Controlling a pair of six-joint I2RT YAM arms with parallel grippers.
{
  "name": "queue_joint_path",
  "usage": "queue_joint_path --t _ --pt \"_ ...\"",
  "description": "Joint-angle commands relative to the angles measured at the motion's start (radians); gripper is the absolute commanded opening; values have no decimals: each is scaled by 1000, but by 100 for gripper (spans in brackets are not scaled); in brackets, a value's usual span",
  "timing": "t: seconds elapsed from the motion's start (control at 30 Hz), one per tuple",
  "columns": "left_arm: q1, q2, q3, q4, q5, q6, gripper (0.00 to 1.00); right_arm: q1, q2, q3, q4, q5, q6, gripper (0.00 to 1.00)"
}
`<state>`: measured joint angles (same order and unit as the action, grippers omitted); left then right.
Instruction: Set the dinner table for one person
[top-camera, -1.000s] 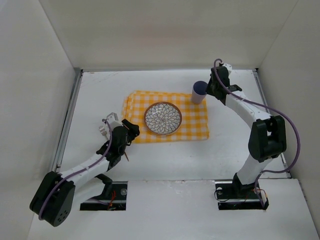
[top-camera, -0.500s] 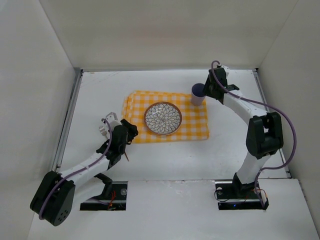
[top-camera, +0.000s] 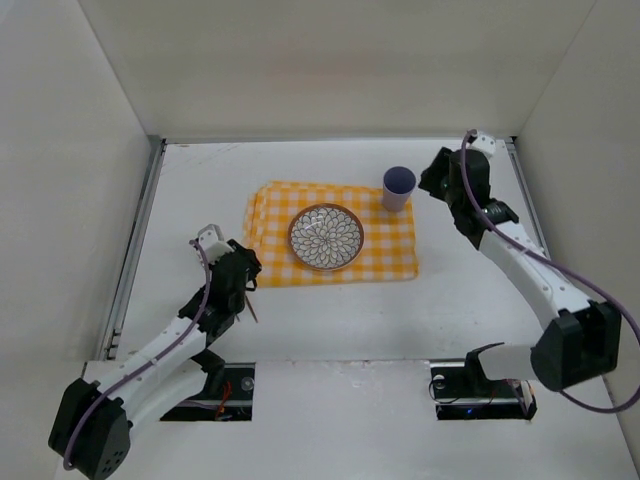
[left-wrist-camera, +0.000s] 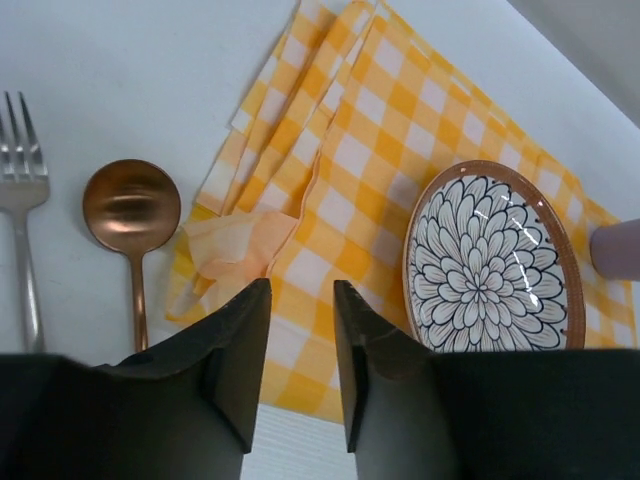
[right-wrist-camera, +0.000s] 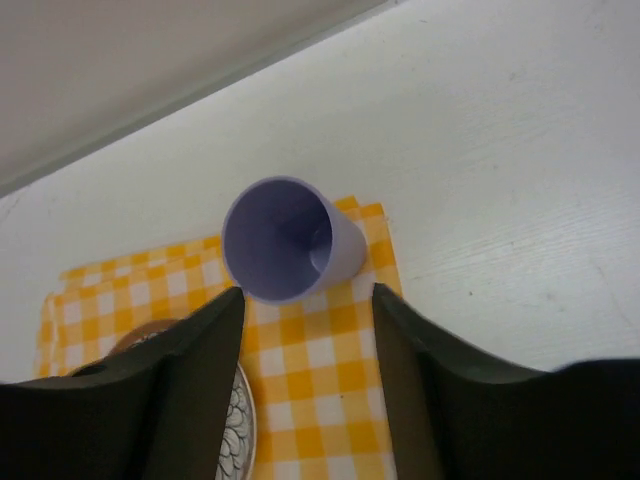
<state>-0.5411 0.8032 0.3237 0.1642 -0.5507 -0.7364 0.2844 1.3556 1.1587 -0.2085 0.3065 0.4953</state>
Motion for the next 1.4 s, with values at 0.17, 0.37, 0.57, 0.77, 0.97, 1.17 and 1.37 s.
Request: queue_joint_path --t 0.17,0.37,0.57,0.77,0.97,1.17,1.37 --pt "-24 -62 26 -279 -109 -29 13 245 -263 -341 216 95 75 12" --pt "-15 25 52 -361 -87 -99 26 336 -335 -474 256 95 32 24" --pt "-10 158 71 -364 -114 -132 30 348 -345 -565 351 31 66 29" --pt "-16 235 74 -336 -101 -158 31 396 -329 -603 406 8 75 33" --pt "-23 303 66 -322 -86 -195 25 443 -322 -594 425 -4 89 36" --pt "3 349 63 -322 -37 -205 14 468 -311 -583 431 2 89 39" --pt "23 272 64 -357 -31 -184 4 466 -351 -605 431 22 91 42"
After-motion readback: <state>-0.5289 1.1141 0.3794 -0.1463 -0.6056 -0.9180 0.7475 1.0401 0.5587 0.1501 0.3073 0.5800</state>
